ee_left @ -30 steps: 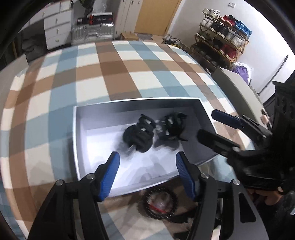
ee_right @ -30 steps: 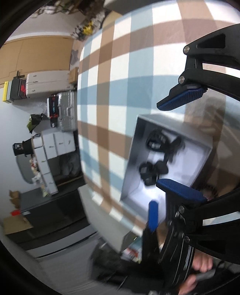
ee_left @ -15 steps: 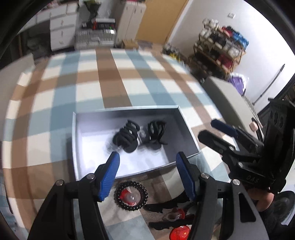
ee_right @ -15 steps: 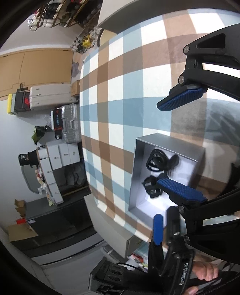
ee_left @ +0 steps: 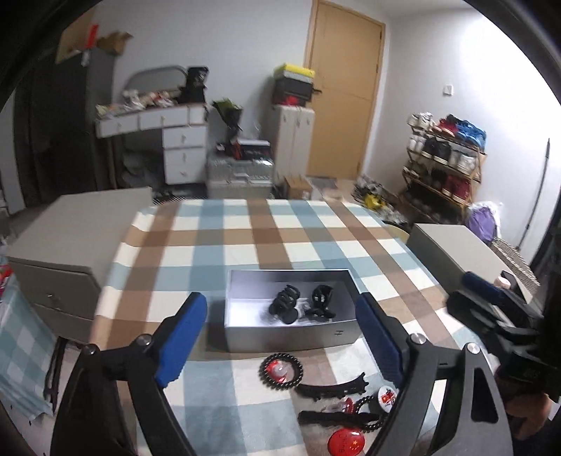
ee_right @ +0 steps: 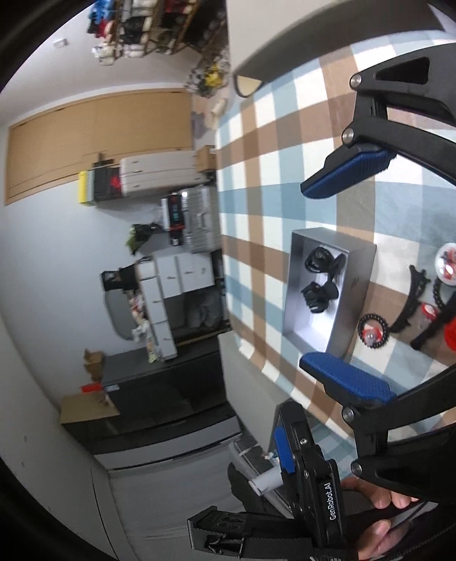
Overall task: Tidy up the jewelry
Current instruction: 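Lift both tools out of the silver box, then grasp the red 'China' badge with the left tool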
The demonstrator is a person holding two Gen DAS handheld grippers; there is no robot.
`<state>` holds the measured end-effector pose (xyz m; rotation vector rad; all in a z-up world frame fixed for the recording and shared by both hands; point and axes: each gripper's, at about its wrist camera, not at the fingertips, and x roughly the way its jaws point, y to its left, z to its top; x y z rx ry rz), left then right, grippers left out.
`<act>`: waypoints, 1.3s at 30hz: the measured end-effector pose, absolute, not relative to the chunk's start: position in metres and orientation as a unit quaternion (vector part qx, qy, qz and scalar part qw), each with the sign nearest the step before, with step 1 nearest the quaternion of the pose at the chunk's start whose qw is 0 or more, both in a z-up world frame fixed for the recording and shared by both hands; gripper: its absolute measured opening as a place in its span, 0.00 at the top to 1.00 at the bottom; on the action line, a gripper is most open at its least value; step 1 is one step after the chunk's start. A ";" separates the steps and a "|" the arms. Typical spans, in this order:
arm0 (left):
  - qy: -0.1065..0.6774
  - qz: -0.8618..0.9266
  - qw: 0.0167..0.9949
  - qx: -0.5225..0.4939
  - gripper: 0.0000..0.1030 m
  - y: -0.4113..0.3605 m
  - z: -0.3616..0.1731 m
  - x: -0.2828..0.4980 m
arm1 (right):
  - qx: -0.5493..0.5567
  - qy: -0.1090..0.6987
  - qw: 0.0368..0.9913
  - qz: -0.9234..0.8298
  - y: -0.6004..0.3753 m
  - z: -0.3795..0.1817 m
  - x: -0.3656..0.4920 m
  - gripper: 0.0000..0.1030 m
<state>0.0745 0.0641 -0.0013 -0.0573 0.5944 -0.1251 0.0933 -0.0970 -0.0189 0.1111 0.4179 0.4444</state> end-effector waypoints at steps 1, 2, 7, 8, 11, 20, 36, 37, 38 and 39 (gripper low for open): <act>0.290 -0.056 0.955 -0.026 0.18 0.064 -0.001 0.071 | 0.055 0.196 0.954 0.219 -0.098 -0.018 0.085 0.04; 0.286 -0.047 0.957 -0.025 0.14 0.064 -0.003 0.065 | 0.055 0.188 0.956 0.217 -0.100 -0.017 0.078 0.02; 0.256 -0.022 0.966 -0.023 0.01 0.066 -0.013 0.039 | 0.058 0.155 0.963 0.211 -0.106 -0.020 0.044 0.00; 0.253 -0.020 0.967 -0.021 0.01 0.066 -0.013 0.036 | 0.056 0.152 0.964 0.210 -0.107 -0.021 0.040 0.00; 0.251 -0.020 0.968 -0.014 0.01 0.064 -0.019 0.028 | 0.053 0.146 0.968 0.197 -0.109 -0.028 0.028 0.00; 0.322 -0.058 0.945 -0.008 0.01 0.050 -0.058 0.020 | 0.028 0.147 0.976 0.158 -0.116 -0.048 -0.001 0.00; 0.423 -0.113 0.898 0.040 0.01 0.013 -0.107 0.024 | 0.020 0.191 0.972 0.133 -0.125 -0.069 0.002 0.00; 0.429 -0.121 0.894 0.050 0.01 0.009 -0.109 0.025 | 0.019 0.194 0.972 0.131 -0.126 -0.069 0.003 0.00; 0.433 -0.124 0.891 0.056 0.01 0.008 -0.111 0.026 | 0.017 0.197 0.972 0.129 -0.125 -0.070 0.004 0.00; 0.436 -0.129 0.889 0.060 0.01 0.006 -0.111 0.026 | 0.015 0.200 0.971 0.128 -0.124 -0.070 0.005 0.00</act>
